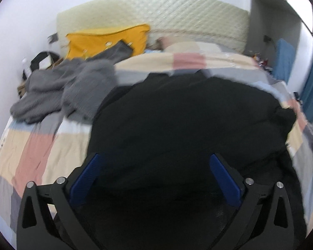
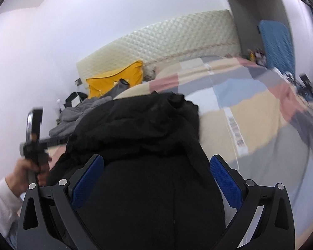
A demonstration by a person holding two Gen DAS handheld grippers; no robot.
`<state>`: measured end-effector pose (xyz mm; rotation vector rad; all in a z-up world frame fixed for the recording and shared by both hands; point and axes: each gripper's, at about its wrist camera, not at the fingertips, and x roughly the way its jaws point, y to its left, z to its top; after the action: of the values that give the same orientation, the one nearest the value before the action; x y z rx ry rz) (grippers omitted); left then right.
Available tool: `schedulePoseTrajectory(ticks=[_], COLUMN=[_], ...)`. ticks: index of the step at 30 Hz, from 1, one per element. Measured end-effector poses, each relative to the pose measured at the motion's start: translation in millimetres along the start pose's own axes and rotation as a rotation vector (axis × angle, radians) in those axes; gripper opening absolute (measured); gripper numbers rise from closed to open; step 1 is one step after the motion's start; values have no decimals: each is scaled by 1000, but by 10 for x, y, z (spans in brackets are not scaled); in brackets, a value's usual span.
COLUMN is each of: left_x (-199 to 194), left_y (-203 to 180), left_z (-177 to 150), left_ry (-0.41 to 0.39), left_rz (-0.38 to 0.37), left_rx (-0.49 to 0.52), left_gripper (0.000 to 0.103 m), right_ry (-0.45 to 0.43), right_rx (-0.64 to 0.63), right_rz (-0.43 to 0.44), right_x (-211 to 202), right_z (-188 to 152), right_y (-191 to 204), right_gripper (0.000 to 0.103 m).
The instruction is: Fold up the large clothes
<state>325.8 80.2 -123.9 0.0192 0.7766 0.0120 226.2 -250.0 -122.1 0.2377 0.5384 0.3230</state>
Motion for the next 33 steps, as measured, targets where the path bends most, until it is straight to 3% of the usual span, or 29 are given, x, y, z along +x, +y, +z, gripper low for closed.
schedulePoseTrajectory(ticks=[3, 7, 15, 18, 22, 25, 27, 29, 33], left_x=[184, 416, 701, 758, 715, 635, 598, 560, 482], left_y=[175, 312, 636, 705, 744, 801, 855, 948, 1279], left_z=[-178, -297, -475, -448, -350, -277, -242, -214, -213], left_ry=[46, 135, 186, 174, 119, 65, 41, 30, 32], left_rz=[48, 125, 240, 224, 227, 237, 231, 205, 161], left_rx=[20, 76, 69, 41, -5, -59, -97, -164, -368], left_gripper=[103, 103, 103, 103, 103, 103, 103, 103, 103], right_ry=[28, 58, 113, 122, 144, 154, 152, 138, 76], right_rx=[-11, 86, 158, 173, 174, 190, 149, 99, 39], right_rz=[7, 68, 102, 73, 12, 16, 18, 27, 135], right_x=[276, 706, 1531, 1728, 1842, 1875, 1845, 1770, 1505], right_z=[170, 332, 626, 668, 642, 610, 607, 622, 703], right_y=[-26, -193, -319, -372, -468, -518, -446, -326, -14], right_gripper=[103, 103, 96, 88, 67, 56, 43, 23, 18])
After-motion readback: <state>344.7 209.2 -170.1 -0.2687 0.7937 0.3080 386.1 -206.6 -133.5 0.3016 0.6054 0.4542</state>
